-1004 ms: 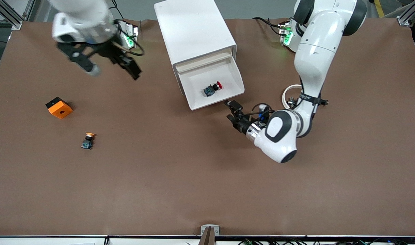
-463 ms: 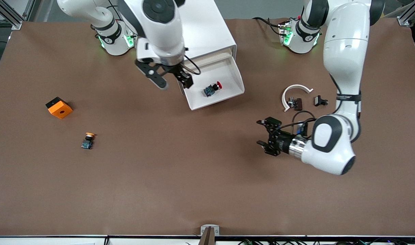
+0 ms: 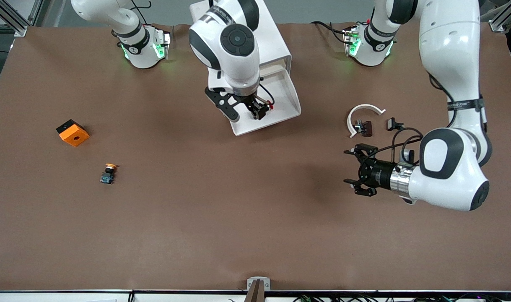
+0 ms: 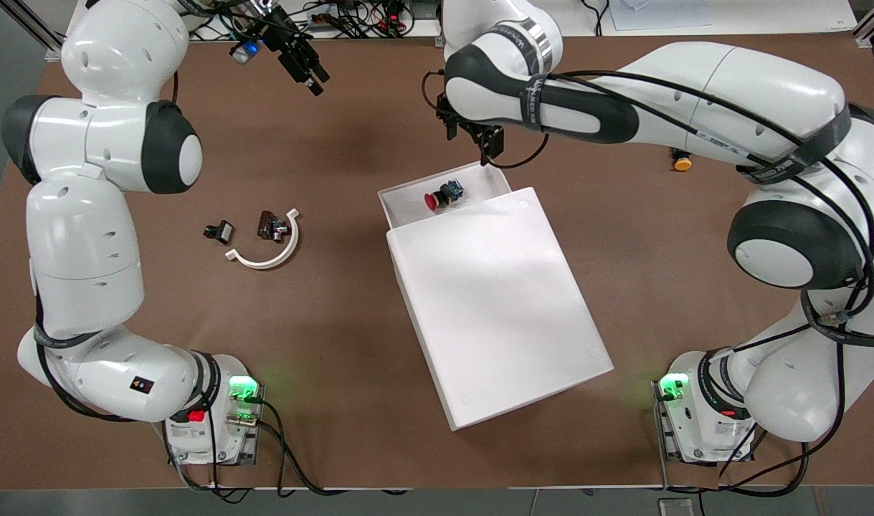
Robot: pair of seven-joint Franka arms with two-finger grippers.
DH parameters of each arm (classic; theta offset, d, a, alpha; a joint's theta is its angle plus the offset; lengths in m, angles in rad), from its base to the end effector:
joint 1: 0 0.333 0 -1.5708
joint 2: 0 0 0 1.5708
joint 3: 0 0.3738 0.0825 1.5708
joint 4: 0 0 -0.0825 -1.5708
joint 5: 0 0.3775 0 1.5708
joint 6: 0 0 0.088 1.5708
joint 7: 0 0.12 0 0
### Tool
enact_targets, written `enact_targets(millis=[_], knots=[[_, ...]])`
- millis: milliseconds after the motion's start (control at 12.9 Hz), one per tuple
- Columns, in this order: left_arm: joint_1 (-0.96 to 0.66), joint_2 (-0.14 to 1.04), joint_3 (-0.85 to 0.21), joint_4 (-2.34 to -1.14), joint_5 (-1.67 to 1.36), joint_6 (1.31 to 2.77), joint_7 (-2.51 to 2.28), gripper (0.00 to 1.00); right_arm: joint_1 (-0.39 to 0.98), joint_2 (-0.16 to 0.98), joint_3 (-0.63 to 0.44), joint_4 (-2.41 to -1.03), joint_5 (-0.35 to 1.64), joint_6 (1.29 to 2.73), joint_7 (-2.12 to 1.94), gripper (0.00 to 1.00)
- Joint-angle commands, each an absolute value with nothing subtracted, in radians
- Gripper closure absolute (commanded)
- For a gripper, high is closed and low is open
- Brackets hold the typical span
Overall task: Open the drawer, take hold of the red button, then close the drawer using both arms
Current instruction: 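Grasp the red button in the drawer with the right gripper while the left gripper withdraws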
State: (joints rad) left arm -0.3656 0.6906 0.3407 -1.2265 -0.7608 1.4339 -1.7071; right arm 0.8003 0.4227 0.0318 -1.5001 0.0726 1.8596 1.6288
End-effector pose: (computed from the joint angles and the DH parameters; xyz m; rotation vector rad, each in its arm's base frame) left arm 0.7027 -0.1781 0.4043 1.9118 2.2357 -1.0606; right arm 0.4636 0.5134 0.4625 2.8472 -1.2408 -0.1529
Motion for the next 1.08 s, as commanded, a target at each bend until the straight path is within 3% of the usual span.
enact_targets(millis=[0,695,1004], knots=[[-0.403,0.603,0.336,-1.241,-0.61,1.436,-1.496,0.0,0.811,0.454,0.021,-1.491,0.091,1.882,1.641,0.0],[-0.463,0.465,0.318,-1.25,-0.315,1.48,-0.848,0.0,0.83,0.502,0.021,-1.532,0.106,1.933,1.641,0.0],[-0.465,0.408,0.31,-1.31,-0.238,1.529,-0.649,0.0,0.836,0.521,0.021,-1.531,0.141,1.95,1.641,0.0]])
